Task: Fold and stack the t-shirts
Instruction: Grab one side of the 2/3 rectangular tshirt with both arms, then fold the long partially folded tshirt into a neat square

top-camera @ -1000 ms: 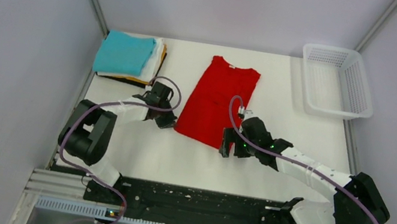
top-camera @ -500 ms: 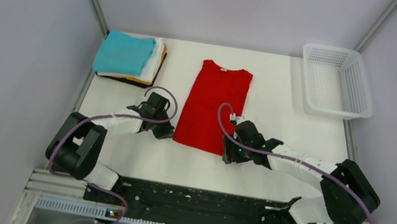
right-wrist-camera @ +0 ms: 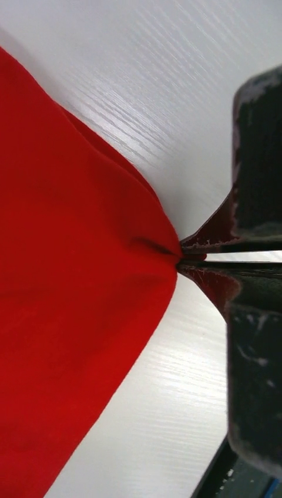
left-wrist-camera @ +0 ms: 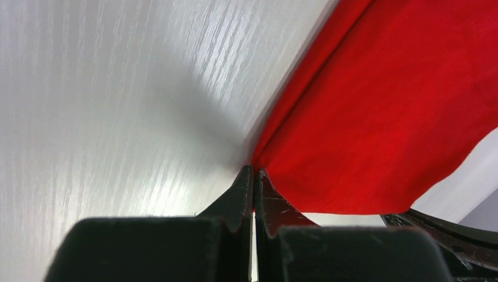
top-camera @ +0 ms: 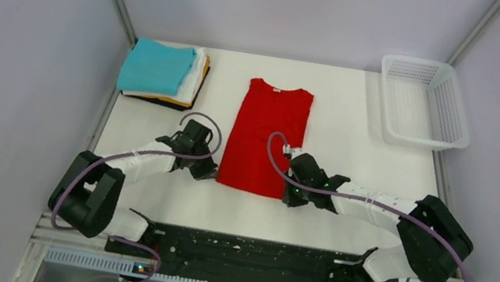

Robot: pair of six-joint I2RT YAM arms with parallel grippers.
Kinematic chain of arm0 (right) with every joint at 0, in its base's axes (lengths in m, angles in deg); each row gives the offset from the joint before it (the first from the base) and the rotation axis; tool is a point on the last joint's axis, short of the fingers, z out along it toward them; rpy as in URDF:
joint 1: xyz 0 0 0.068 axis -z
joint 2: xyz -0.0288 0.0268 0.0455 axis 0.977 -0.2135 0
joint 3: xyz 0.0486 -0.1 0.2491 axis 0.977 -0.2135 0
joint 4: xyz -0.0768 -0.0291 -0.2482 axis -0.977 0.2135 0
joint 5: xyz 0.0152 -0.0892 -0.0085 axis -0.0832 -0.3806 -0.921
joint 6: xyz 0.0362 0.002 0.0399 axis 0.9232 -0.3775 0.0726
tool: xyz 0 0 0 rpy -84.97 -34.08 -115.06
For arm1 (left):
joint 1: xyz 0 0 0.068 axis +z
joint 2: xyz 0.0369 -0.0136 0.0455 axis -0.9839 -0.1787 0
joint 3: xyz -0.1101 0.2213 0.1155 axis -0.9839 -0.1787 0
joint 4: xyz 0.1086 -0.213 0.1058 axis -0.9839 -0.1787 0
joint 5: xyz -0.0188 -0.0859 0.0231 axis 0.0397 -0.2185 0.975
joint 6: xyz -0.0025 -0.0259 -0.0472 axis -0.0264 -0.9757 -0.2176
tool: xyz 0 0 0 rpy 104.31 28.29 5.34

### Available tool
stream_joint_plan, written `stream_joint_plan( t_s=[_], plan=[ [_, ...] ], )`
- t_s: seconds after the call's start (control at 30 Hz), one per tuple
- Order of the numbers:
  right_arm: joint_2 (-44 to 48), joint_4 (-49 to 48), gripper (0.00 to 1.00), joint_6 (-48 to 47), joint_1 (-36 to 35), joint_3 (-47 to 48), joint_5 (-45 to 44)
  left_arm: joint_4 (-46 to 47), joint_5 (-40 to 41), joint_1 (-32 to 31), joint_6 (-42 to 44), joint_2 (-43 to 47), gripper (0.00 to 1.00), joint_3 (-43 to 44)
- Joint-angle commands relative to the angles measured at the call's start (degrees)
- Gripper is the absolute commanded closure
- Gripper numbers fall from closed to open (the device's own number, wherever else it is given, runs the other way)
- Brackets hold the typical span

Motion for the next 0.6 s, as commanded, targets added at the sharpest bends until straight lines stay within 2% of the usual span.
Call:
stream_joint_plan(
  t_s=[0.0, 0.17, 0.3, 0.47, 0.57],
  plan=[
    [4.03, 5.57, 1.00, 0.88, -1.99, 0.17, 5.71, -6.71, 0.20, -0.73, -0.64, 7.51, 1.00, -1.28],
    [13.20, 11.40, 1.00, 4.23, -4.54, -0.46, 18.43, -17.16, -1.40, -2.98, -0.27, 19.46, 1.00, -3.62],
    [20.19, 13.89, 1.00, 5.59, -4.96, -0.87, 29.72, -24.86, -1.57, -6.72, -4.43, 30.47, 1.00, -4.63],
    [27.74, 16.55, 1.00, 6.25, -4.98, 1.92, 32.17, -27.57, -0.75, -8.71, -7.89, 41.39, 1.00, -1.80],
    [30.13, 17.29, 1.00, 5.61, -4.76, 4.00, 30.53, -28.11, 2.41, -8.66, -6.78, 43.30, 1.00, 1.90]
  ],
)
